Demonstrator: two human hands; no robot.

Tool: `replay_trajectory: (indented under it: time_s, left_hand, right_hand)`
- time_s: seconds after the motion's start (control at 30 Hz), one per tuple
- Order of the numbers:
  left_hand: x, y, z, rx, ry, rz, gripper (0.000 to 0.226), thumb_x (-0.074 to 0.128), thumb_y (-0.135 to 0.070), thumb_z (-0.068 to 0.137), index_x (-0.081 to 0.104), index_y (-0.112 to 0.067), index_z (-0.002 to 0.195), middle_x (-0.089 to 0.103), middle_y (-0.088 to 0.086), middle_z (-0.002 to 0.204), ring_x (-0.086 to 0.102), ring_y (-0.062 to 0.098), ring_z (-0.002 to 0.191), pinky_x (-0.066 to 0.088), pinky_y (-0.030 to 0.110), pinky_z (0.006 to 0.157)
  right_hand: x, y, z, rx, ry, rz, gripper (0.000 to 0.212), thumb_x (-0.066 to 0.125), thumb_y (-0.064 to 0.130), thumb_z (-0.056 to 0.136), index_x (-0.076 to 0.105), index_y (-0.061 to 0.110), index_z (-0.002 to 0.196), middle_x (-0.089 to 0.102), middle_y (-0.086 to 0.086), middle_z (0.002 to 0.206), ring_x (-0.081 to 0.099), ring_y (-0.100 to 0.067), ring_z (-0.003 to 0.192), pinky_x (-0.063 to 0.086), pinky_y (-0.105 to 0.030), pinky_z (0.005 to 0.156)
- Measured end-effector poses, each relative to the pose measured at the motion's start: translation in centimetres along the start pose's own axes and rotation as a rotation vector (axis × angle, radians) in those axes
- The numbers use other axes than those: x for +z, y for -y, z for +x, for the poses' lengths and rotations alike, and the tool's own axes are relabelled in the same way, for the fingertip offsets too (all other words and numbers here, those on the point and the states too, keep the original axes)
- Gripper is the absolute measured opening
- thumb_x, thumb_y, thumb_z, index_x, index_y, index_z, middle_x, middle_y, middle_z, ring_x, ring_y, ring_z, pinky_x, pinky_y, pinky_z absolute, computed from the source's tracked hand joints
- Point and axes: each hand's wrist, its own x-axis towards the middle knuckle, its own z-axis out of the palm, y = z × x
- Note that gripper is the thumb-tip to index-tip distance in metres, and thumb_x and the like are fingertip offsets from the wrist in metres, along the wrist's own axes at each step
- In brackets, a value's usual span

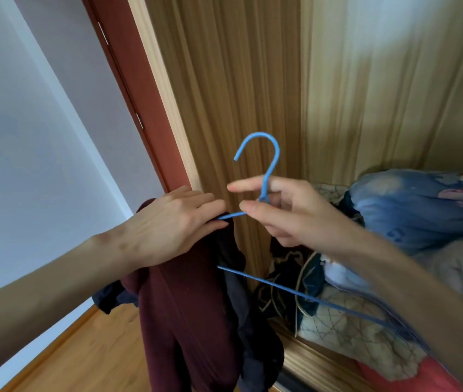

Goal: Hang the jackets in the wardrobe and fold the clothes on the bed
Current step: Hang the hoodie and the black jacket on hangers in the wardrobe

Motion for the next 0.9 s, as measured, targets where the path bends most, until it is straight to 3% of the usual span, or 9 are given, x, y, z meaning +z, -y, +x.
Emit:
replay_trajectory:
  time_s: [0.1, 0.2, 0.3, 0.4, 0.5, 0.63, 0.7, 0.77, 0.9]
  left_hand:
    - [0.6, 0.9, -1.4, -0.024, -0.016, -0.056, 0.039, 0.038, -0.036, 0.112, 0.066, -0.009, 0.113, 0.063, 0.003, 0.091, 0.061, 0.024, 0.078, 0.054, 0.041, 0.078]
    - [0.7, 2.0, -3.4, -0.071, -0.043, -0.093, 0.039, 0.039, -0.035, 0.112, 0.067, -0.008, 0.115, 0.061, 0.001, 0.091, 0.059, 0.020, 0.078, 0.052, 0.037, 0.080]
    - [0.2, 2.3, -4.3, -0.085, -0.098, -0.140, 0.031, 0.042, -0.032, 0.111, 0.064, -0.011, 0.116, 0.056, -0.006, 0.091, 0.053, 0.015, 0.077, 0.048, 0.031, 0.080]
    - [-0.8, 2.0, -4.0, -0.103, -0.141, -0.179, 0.027, 0.043, -0.030, 0.110, 0.062, -0.011, 0.111, 0.051, -0.010, 0.091, 0.049, 0.011, 0.077, 0.045, 0.027, 0.079]
    - [-1.9, 1.3, -3.6, -0.129, -0.157, -0.216, 0.027, 0.044, -0.030, 0.110, 0.061, -0.009, 0.104, 0.052, -0.005, 0.088, 0.050, 0.015, 0.076, 0.041, 0.021, 0.080]
    - [-3.2, 0.8, -4.2, -0.172, -0.181, -0.256, 0.023, 0.046, -0.032, 0.109, 0.060, -0.014, 0.109, 0.056, -0.009, 0.092, 0.057, 0.018, 0.080, 0.046, 0.023, 0.079]
    - [-3.5, 1.1, -5.1, -0.236, -0.166, -0.288, 0.031, 0.045, -0.036, 0.109, 0.063, -0.011, 0.110, 0.062, -0.003, 0.092, 0.061, 0.022, 0.081, 0.049, 0.032, 0.077]
    - [-3.9, 1.7, -6.4, -0.315, -0.162, -0.324, 0.035, 0.043, -0.042, 0.108, 0.064, -0.013, 0.110, 0.065, -0.001, 0.091, 0.064, 0.023, 0.080, 0.049, 0.034, 0.076]
    - [-4.3, 2.5, -9.6, -0.472, -0.212, -0.382, 0.031, 0.039, -0.055, 0.105, 0.061, -0.034, 0.111, 0.069, -0.008, 0.090, 0.067, 0.015, 0.079, 0.048, 0.017, 0.073]
  right_hand:
    - [-3.8, -0.3, 1.1, 0.270, 0.357, 0.127, 0.058, 0.053, 0.052, 0.100, 0.046, 0.030, 0.153, 0.073, -0.006, 0.106, 0.071, -0.022, 0.099, 0.057, -0.034, 0.083]
    - [-6.9, -4.3, 1.3, 0.429, 0.464, 0.118, 0.057, 0.041, 0.051, 0.105, 0.043, 0.023, 0.155, 0.066, -0.010, 0.139, 0.061, -0.025, 0.133, 0.047, -0.045, 0.113]
    - [-6.4, -10.6, 1.1, 0.530, 0.395, -0.053, 0.068, 0.066, 0.051, 0.093, 0.047, 0.020, 0.151, 0.059, -0.003, 0.149, 0.057, -0.012, 0.136, 0.044, -0.034, 0.116]
    - [-2.6, -16.6, 2.1, 0.518, 0.339, -0.315, 0.088, 0.075, 0.036, 0.095, 0.022, 0.020, 0.164, 0.031, 0.003, 0.166, 0.044, -0.005, 0.137, 0.040, -0.020, 0.111]
    - [0.9, -22.2, 3.5, 0.525, 0.298, -0.361, 0.098, 0.078, 0.033, 0.092, 0.015, 0.018, 0.165, 0.030, 0.000, 0.166, 0.040, -0.014, 0.144, 0.040, -0.022, 0.109]
    - [4.1, -31.7, 3.4, 0.627, 0.188, -0.395, 0.059, 0.074, 0.033, 0.093, 0.055, -0.007, 0.132, 0.067, -0.025, 0.123, 0.060, -0.046, 0.125, 0.052, -0.053, 0.097]
    - [5.0, -30.3, 2.3, 0.560, 0.112, -0.318, 0.038, 0.070, 0.027, 0.093, 0.065, -0.006, 0.112, 0.073, -0.012, 0.099, 0.071, -0.038, 0.107, 0.057, -0.051, 0.092]
    - [5.2, -26.8, 1.8, 0.436, 0.020, -0.194, 0.021, 0.067, 0.011, 0.095, 0.072, 0.009, 0.115, 0.076, -0.007, 0.111, 0.072, -0.020, 0.110, 0.057, -0.035, 0.099]
    - [0.4, -20.0, 2.2, 0.360, -0.065, -0.137, 0.031, 0.063, 0.010, 0.100, 0.064, 0.040, 0.104, 0.070, 0.012, 0.094, 0.068, -0.003, 0.092, 0.051, -0.019, 0.082]
